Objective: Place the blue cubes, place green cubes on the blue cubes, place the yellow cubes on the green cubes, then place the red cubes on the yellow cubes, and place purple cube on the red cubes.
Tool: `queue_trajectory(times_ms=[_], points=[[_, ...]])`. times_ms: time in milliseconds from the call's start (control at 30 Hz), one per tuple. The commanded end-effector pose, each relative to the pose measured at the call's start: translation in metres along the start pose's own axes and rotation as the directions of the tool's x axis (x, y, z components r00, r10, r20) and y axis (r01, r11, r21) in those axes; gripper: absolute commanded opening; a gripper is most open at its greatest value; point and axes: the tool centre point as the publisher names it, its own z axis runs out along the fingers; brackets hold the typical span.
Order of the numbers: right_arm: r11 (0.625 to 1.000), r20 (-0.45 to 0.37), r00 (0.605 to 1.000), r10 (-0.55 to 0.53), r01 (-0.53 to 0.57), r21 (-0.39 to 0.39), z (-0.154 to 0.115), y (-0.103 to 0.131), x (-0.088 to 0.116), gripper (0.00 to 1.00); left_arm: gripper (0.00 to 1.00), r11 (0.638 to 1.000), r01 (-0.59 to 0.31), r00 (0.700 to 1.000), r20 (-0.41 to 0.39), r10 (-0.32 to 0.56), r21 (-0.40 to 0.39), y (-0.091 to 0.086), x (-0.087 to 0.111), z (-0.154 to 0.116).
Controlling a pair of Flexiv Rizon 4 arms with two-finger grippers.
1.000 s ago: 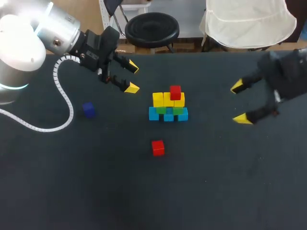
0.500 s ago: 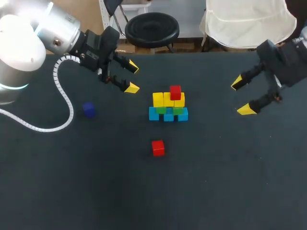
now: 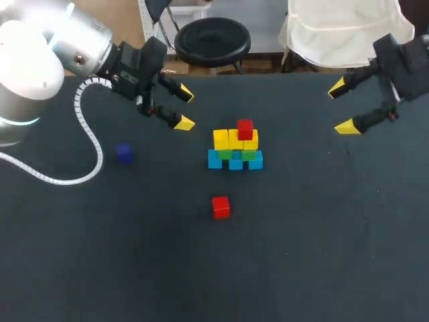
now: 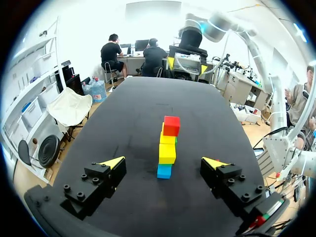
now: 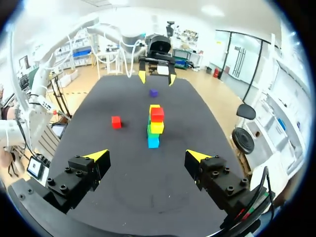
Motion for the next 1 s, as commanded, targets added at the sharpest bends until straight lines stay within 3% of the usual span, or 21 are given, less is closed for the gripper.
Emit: queue_trajectory(times_ms=[33,333,467,567,1000], points=[[0.995,0.014,1.0,-0.012,0.014,-0.095,0.013,-0.022,-0.005,1.0,1.0,1.0,-0.002,1.0,0.002,0.002,0.002,0.001,0.001,0.0],[0.995,-0.016,0.999,-0.05,0.048,-0.091,0.019,-0.033,-0.013,1.0,1.0,1.0,-0.002,1.0,0.002,0.002,0.002,0.001,0.001,0.0],[0.995,-0.021,0.999,-0.033,0.031,-0.09,0.02,-0.035,-0.014,1.0,1.0,1.0,-0.002,1.0,0.002,0.002,0.002,0.001,0.001,0.0],[0.994,-0.092,0.995,0.038,-0.047,-0.099,0.019,-0.033,-0.017,1.0,1.0,1.0,-0.002,1.0,0.002,0.002,0.002,0.001,0.001,0.0],[0.994,-0.092,0.995,0.038,-0.047,-0.099,0.019,-0.033,-0.017,1.0,1.0,1.0,-0.002,1.0,0.002,0.002,0.002,0.001,0.001,0.0]])
